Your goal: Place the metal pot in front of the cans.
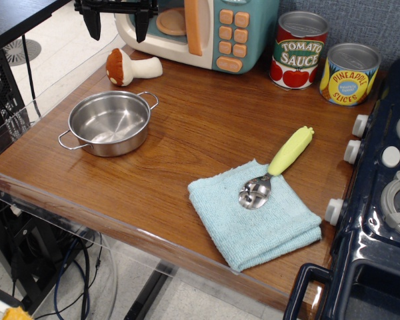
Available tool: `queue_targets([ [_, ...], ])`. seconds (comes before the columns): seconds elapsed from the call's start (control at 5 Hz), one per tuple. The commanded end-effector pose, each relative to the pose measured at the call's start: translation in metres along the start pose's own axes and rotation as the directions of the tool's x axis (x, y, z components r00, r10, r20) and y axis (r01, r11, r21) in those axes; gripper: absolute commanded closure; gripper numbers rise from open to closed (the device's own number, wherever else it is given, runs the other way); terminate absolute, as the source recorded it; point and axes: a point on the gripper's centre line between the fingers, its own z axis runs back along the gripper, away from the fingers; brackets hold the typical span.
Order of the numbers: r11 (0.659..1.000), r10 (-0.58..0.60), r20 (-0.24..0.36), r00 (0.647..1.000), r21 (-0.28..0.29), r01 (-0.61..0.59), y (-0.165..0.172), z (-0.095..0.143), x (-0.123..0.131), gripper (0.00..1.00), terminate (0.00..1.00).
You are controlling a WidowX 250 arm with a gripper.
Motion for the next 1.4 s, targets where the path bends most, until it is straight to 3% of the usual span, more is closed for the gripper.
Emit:
queue_targets([
  [0.0, 1.000, 0.000, 0.000, 1.000, 0.000, 0.000, 0.000, 0.000, 0.000, 0.00, 0.00],
  [0.2, 1.000, -0.016, 0.038, 0.999, -0.015, 0.017, 0.009, 0.015, -0.002, 0.00, 0.00],
  [0.6, 0.989, -0.047, 0.071, 0.996, -0.137, 0.056, 0.034, 0.032, -0.008, 0.00, 0.00],
  [1.0, 0.966, -0.163, 0.019, 0.986, -0.199, 0.164, 0.062, 0.025, -0.047, 0.00, 0.00],
  [1.2, 0.968, -0.216, 0.018, 0.976, -0.125, 0.216, 0.074, 0.014, -0.066, 0.00, 0.00],
])
